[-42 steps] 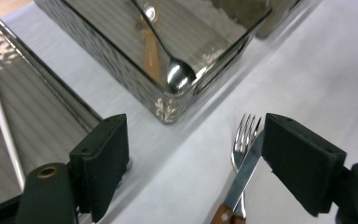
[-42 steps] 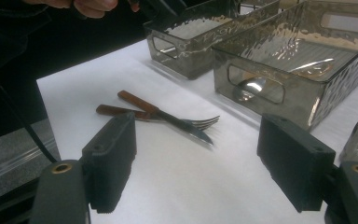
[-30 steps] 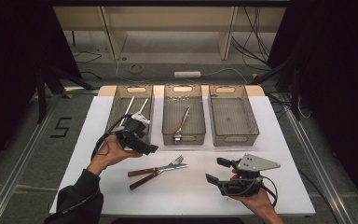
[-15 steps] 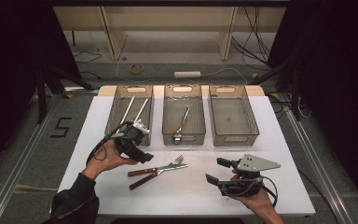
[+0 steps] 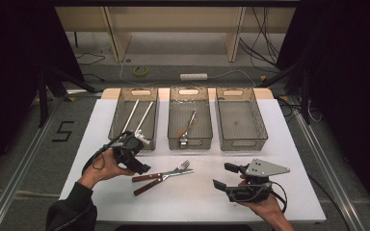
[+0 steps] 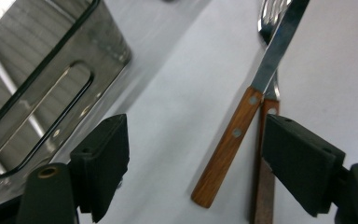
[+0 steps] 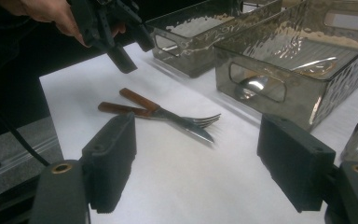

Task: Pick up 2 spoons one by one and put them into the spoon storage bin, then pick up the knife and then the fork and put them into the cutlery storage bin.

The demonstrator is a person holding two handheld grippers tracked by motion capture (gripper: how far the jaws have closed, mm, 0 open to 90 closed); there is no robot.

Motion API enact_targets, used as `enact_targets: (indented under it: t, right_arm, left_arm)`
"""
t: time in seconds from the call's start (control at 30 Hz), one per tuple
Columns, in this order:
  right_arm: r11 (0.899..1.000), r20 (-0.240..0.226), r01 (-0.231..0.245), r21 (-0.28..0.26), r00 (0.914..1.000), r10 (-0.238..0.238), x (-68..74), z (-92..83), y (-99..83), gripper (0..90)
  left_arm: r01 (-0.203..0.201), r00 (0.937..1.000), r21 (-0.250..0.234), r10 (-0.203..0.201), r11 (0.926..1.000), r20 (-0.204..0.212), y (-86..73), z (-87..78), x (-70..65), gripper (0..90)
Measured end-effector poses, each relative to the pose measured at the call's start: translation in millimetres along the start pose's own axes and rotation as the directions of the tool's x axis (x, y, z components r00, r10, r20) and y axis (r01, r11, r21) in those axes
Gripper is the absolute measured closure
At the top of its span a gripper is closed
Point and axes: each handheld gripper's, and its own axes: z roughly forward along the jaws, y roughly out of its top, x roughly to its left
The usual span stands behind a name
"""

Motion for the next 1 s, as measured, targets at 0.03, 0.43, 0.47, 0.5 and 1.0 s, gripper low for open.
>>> enact_targets:
  t: [0.03,0.43,0.47,0.5,1.0]
  right_arm:
    - [1.000,0.001,-0.001,0.000,1.0000,0.001,0.0,-0.2,0.0,29.2]
    - [1.000,0.004,-0.004,0.000,1.0000,0.004,-0.1,-0.8,-0.5,29.2]
    - [1.000,0.003,-0.005,-0.001,1.0000,0.005,-0.2,-0.6,-0.6,29.2]
    - [1.000,0.002,-0.005,0.000,1.0000,0.005,-0.2,-0.5,-0.6,29.2]
    - [1.000,-0.001,0.001,0.006,1.0000,-0.001,0.3,0.3,-0.4,29.2]
  left_arm:
    - [0.000,1.0000,0.003,0.000,1.0000,0.002,-0.7,0.3,0.1,22.9]
    - [-0.045,0.9987,0.090,0.047,0.9949,-0.020,-7.2,8.0,-3.2,22.9]
    - [-0.050,0.9983,0.098,0.053,0.9939,-0.024,-8.2,9.1,-3.0,23.1]
    - [-0.051,0.9982,0.106,0.054,0.9930,-0.025,-9.1,10.2,-2.9,23.3]
    - [-0.095,0.9952,0.154,0.097,0.9835,-0.009,-13.2,25.5,-8.2,27.1]
